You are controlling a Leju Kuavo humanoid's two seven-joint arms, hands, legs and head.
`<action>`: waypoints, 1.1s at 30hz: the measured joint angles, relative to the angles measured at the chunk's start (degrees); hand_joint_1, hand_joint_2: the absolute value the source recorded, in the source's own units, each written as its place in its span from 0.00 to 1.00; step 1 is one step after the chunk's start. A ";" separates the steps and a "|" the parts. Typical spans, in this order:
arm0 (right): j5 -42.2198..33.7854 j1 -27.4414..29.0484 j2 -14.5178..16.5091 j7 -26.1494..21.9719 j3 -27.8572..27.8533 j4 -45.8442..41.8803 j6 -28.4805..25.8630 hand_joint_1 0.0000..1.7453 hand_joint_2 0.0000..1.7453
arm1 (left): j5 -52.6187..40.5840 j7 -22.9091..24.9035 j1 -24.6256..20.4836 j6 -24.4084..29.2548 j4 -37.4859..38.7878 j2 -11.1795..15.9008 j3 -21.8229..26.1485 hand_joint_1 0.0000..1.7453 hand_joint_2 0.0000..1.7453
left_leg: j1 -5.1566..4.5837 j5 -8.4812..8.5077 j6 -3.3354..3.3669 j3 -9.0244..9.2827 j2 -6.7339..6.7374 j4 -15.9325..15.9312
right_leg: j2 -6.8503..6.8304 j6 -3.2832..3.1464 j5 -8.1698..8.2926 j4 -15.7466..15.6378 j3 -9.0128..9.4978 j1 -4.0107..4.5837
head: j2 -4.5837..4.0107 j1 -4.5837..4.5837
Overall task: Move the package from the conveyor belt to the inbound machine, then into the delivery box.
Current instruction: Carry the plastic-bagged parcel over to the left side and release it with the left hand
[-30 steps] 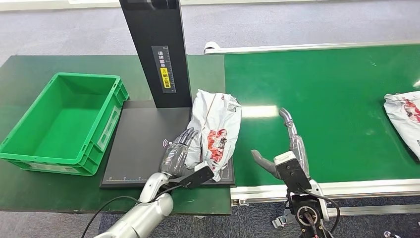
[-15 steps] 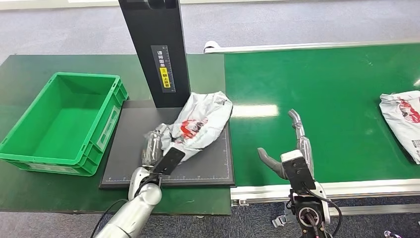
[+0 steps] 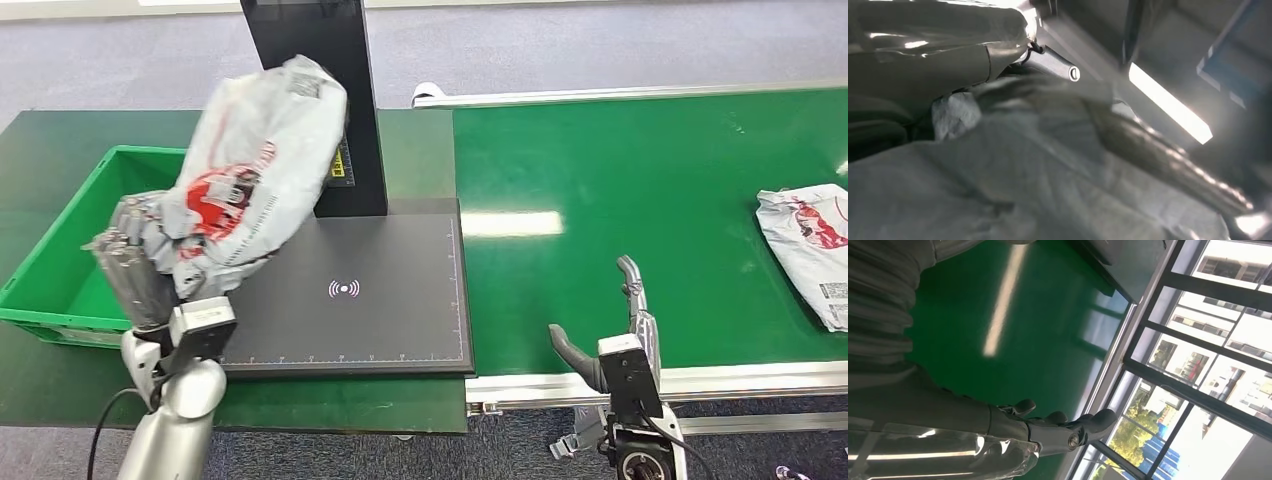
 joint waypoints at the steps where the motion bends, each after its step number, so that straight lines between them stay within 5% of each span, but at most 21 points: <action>1: -0.02 0.44 0.02 -0.08 -0.22 -0.32 -0.06 0.00 1.00 | -0.06 -0.10 0.04 0.00 -1.09 0.29 1.51 1.00 1.00 | 0.00 0.00 0.00 0.01 0.00 0.00 | 0.00 0.00 0.00 0.00 0.00 0.00 | 0.00 0.00; 13: -0.05 1.60 0.50 -0.11 -0.97 -1.62 -0.21 0.00 1.00 | -0.86 -0.96 0.44 0.00 -5.38 1.13 7.07 1.00 1.00 | -0.01 0.01 0.01 0.04 -0.01 0.01 | 0.00 0.00 0.01 0.00 0.03 -0.01 | 0.01 0.01; 17: -0.04 1.86 0.54 -0.11 -1.09 -2.07 -0.09 0.00 1.00 | -7.24 2.60 -1.41 0.00 -3.50 1.37 10.15 1.00 1.00 | 0.00 0.01 0.00 0.04 0.00 0.01 | 0.00 0.00 0.01 0.00 0.01 0.00 | 0.01 0.02; 25: -0.72 1.72 0.31 0.19 -1.06 -3.07 2.20 0.00 1.00 | -12.42 7.95 -13.58 0.00 20.70 9.41 19.39 1.00 1.00 | 0.11 0.15 -0.14 0.11 0.04 -0.01 | 0.01 -0.08 0.06 0.06 0.05 0.11 | 0.00 0.01; 33: -1.38 -0.48 -0.05 0.19 0.42 -2.70 3.29 0.00 1.00 | -24.41 13.57 -21.74 0.00 39.83 13.96 22.98 0.99 1.00 | 0.10 0.14 -0.14 0.04 0.02 0.00 | 0.01 -0.08 0.06 0.05 0.01 0.10 | 0.00 0.02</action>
